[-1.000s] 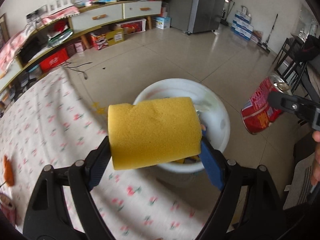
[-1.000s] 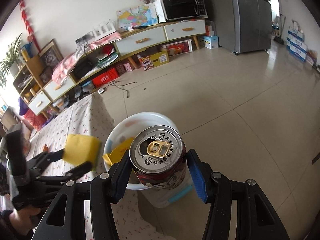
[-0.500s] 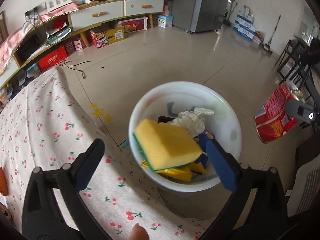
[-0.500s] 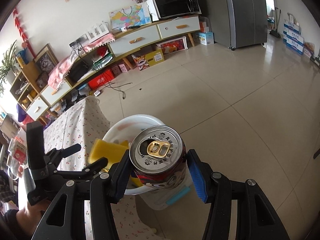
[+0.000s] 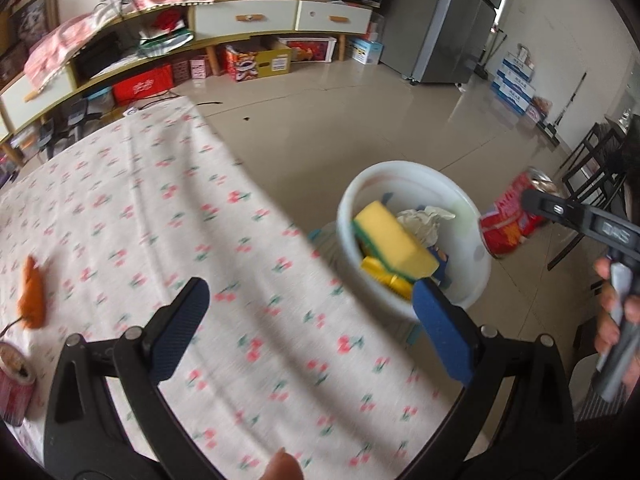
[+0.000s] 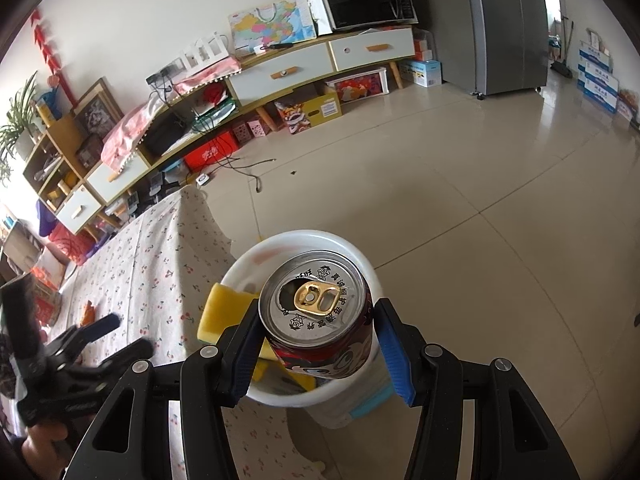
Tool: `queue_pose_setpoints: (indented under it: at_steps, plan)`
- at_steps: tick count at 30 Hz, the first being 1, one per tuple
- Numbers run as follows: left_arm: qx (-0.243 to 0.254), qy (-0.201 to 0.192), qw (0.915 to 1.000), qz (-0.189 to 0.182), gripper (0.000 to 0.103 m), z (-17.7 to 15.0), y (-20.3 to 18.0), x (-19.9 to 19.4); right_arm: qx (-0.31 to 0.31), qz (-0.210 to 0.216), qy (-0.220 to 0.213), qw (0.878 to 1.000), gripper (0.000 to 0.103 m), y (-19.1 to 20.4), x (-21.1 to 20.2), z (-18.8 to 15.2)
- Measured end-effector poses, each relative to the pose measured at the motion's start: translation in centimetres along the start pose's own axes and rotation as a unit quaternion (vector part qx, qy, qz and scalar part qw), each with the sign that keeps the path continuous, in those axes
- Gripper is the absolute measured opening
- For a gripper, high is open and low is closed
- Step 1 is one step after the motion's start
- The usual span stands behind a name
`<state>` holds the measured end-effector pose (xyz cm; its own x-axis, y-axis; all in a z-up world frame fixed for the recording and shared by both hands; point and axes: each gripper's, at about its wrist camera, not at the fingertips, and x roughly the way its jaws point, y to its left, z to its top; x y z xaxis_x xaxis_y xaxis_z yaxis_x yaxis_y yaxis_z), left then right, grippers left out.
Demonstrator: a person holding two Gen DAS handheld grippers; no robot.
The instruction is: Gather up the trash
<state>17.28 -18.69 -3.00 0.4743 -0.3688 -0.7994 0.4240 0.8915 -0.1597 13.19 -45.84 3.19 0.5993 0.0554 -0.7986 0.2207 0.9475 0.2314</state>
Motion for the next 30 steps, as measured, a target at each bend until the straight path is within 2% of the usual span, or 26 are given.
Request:
queue_pose_setpoints:
  at_steps: [7,9,18,30]
  plan:
    - [-0.015,-0.006,0.9998,0.015,0.101,-1.5,3.3,-3.3,0.014,-0.025,0.028,0.999,0.057,0.6,2.8,0.3]
    - [-0.021,-0.007,0.9996,0.019,0.101,-2.0,4.3,-4.3,0.020,-0.028,0.030,0.999,0.066,0.6,3.0,0.4]
    - [-0.051,-0.006,0.9965,0.066,0.101,-4.8,10.2,-7.9,0.005,-0.040,0.011,0.999,0.075,2.4,0.9,0.4]
    - [-0.095,0.001,0.9885,0.118,0.101,-8.9,16.8,-11.8,-0.046,-0.019,0.011,0.999,0.080,8.6,-0.7,-1.0]
